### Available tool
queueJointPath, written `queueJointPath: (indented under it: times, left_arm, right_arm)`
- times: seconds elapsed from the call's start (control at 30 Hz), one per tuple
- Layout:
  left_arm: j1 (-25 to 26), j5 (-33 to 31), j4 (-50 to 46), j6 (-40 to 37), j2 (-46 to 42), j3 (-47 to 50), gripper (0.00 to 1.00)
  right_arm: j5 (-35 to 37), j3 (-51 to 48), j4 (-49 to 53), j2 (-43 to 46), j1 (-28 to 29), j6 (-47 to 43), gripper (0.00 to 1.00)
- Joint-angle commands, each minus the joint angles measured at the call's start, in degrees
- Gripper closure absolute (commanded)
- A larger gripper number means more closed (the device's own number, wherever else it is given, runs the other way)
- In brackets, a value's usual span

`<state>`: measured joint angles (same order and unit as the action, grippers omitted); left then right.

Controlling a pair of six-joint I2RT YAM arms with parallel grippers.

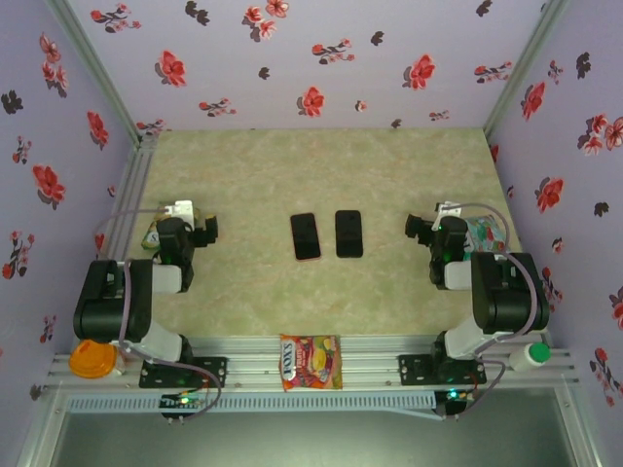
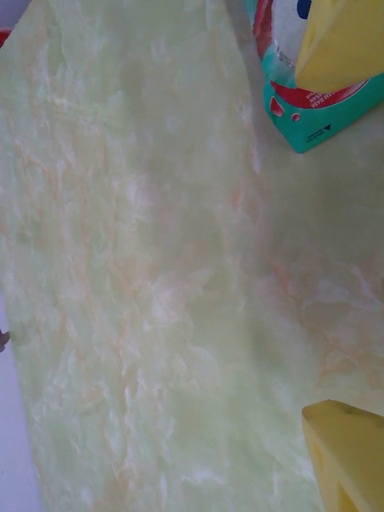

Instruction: Put the phone into the phone case

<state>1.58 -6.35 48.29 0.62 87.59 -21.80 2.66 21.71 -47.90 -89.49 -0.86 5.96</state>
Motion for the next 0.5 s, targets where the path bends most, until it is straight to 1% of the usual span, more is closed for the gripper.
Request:
queueJointPath:
  times: [0.0, 0.47]
  left_arm:
    - [-0.62, 0.16, 2.22, -1.17, 0.70, -0.70, 0.00]
    - [-0.72, 0.09, 2.33, -1.12, 0.70, -0.69, 0.00]
  right_arm:
    - [2.15, 0.99, -2.11, 0.11, 0.19, -1.12, 0.01]
    - [2.40, 1.34, -1.40, 0.03, 0.37, -1.11, 0.01]
